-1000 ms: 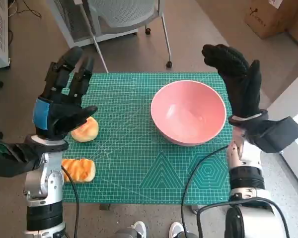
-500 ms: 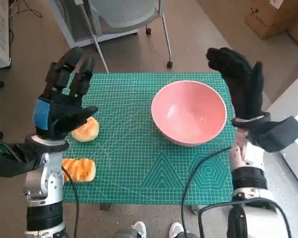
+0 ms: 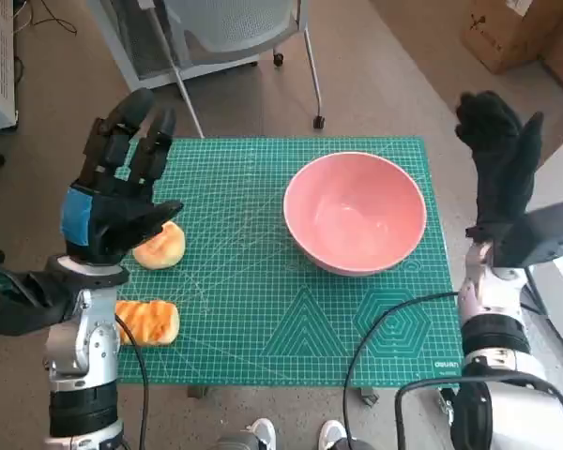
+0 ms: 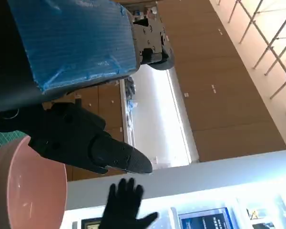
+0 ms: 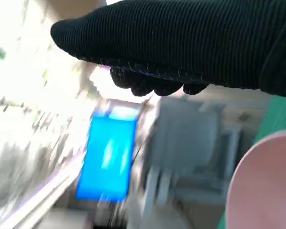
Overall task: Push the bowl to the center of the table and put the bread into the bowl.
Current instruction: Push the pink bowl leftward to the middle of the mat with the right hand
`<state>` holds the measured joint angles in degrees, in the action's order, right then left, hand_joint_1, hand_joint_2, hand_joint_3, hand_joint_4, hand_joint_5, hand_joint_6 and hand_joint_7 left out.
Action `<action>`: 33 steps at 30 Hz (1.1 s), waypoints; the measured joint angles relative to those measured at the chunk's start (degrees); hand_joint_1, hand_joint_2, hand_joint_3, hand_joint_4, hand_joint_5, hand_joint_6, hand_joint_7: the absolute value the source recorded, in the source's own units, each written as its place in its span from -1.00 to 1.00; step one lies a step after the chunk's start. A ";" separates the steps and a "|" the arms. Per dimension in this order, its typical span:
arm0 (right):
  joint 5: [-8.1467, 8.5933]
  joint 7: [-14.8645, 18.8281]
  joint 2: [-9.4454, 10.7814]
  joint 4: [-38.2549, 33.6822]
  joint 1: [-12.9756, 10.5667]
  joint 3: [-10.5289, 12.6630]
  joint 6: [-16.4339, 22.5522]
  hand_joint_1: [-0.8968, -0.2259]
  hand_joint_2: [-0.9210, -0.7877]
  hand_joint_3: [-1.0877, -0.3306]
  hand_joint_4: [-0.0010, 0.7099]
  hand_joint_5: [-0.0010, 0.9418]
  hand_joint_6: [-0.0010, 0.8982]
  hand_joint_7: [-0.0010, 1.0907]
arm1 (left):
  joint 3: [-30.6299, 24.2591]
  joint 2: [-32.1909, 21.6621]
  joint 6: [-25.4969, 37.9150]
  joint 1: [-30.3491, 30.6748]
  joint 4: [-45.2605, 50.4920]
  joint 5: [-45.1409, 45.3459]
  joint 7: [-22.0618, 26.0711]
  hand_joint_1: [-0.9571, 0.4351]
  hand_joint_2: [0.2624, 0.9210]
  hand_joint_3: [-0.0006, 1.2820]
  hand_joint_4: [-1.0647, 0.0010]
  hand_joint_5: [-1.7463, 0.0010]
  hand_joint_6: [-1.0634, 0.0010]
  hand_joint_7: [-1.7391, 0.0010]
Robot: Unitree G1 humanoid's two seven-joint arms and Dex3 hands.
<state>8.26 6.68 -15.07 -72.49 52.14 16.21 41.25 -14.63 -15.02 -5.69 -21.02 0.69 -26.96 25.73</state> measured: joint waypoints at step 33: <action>-1.78 -0.33 9.64 -3.10 -1.00 0.83 -18.50 0.07 -1.00 -0.21 0.16 -0.99 0.27 -0.94 | -0.43 -0.56 0.00 0.33 0.03 0.53 -0.55 -0.20 1.00 -0.95 0.78 1.00 1.00 0.30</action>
<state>6.48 6.35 -5.43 -75.59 51.14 17.04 22.76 -15.06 -15.58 -5.69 -20.69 0.72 -26.42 25.18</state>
